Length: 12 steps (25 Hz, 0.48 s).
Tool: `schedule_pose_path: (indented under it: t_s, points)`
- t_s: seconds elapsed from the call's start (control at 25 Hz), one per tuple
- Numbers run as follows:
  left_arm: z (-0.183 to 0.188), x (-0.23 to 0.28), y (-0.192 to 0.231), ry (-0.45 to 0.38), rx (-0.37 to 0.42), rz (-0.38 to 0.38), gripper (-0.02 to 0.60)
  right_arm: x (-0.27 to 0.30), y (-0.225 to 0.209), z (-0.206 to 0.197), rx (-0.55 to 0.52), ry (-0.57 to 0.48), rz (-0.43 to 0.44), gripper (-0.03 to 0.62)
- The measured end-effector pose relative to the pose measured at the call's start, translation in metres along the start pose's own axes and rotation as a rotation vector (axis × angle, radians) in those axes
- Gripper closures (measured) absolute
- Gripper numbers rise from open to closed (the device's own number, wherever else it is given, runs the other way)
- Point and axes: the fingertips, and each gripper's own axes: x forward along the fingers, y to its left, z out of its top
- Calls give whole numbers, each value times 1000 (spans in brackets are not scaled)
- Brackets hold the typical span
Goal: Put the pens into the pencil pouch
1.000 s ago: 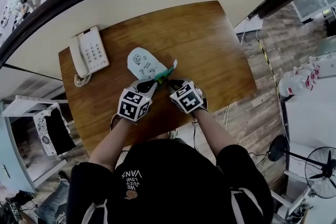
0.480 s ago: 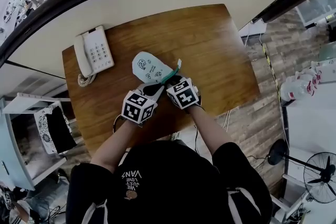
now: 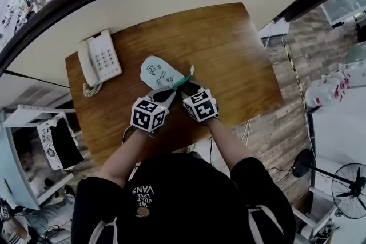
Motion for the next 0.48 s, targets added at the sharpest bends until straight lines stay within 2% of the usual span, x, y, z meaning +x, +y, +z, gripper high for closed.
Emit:
schedule_pose_path:
  t_s: [0.28, 0.48]
  points:
    - [-1, 3, 5, 1, -11, 33, 554, -33, -13, -12, 97, -43, -38, 499]
    - [-4, 7, 6, 6, 3, 76, 554, -53, -17, -26, 129, -59, -59, 499]
